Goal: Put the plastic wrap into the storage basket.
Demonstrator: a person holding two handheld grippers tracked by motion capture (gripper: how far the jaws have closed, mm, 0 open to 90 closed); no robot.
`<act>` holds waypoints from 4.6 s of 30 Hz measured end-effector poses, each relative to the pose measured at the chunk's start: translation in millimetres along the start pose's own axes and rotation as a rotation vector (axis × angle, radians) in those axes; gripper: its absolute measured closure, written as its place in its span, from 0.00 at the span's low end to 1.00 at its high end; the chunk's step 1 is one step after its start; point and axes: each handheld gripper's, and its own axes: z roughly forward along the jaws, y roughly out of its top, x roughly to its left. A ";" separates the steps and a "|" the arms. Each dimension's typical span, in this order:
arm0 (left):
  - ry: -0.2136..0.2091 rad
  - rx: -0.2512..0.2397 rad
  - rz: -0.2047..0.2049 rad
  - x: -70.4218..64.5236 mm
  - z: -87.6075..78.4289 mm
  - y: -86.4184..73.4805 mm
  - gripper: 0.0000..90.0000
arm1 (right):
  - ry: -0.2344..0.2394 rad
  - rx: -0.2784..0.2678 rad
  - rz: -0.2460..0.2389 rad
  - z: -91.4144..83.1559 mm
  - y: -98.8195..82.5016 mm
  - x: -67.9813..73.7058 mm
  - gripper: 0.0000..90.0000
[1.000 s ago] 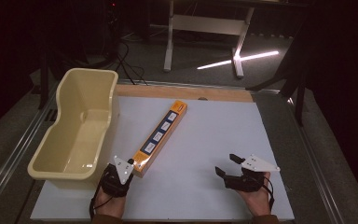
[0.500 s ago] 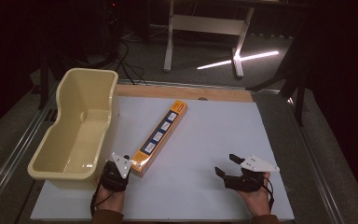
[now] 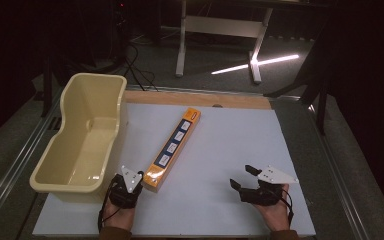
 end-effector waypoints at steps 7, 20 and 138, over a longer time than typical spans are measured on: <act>-0.125 -0.010 0.011 -21.3 -4.9 -1.5 1.00 | 0.001 -0.001 0.005 0.2 0.0 -0.6 0.25; -0.420 -0.014 0.106 -88.3 9.3 10.7 1.00 | 0.001 -0.014 0.026 -1.3 0.1 -3.5 0.26; -0.319 -0.070 0.115 -2.9 -43.6 -10.2 0.22 | -0.061 0.973 0.178 205.4 105.0 -20.9 0.38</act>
